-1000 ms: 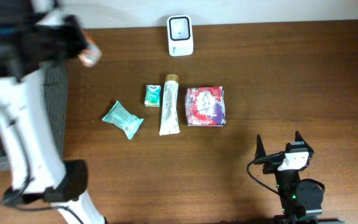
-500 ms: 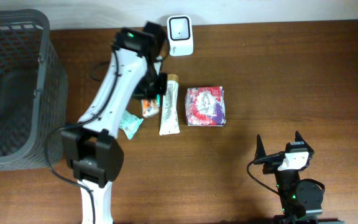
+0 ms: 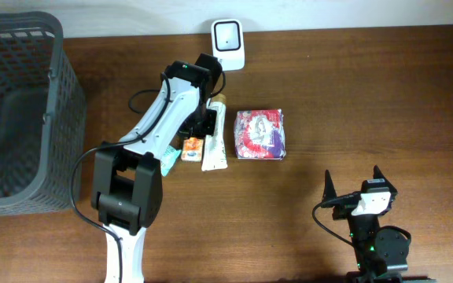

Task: Scan the item barcode
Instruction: 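Place the orange tissue pack on the table below the teal box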

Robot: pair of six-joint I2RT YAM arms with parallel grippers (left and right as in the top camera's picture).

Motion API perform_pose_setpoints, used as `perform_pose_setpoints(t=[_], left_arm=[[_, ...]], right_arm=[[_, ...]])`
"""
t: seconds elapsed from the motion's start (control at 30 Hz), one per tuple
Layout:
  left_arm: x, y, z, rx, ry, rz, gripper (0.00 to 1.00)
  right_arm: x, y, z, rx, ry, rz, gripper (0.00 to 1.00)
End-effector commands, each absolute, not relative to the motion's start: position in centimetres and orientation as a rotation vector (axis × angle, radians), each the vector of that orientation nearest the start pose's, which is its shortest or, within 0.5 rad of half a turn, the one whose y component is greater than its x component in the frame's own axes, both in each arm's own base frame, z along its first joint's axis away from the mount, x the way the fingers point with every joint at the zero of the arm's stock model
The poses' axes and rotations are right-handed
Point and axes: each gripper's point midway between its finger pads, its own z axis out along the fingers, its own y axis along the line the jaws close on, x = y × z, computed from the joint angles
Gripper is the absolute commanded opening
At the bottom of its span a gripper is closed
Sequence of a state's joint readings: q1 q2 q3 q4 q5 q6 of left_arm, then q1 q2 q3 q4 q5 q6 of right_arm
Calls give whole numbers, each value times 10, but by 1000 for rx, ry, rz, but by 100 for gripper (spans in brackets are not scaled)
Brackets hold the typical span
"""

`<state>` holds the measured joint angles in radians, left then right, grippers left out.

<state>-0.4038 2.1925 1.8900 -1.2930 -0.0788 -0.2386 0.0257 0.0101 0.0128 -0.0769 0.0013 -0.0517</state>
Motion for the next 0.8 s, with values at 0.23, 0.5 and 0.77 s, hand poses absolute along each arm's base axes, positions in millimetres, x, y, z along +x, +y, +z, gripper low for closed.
perform_pose_setpoints(t=[0.23,0.5,0.77], left_arm=[[397,-118,116,167,3144,179,16],[412,-79,207,-7,2996,107,15],[388,-7,294,-225,2756,222,18]], right_arm=[[246,5,155,-54,1649,-18,99],[246,5,155,-54,1649,-18,99],[246,5,155,-54,1649,-18,99]])
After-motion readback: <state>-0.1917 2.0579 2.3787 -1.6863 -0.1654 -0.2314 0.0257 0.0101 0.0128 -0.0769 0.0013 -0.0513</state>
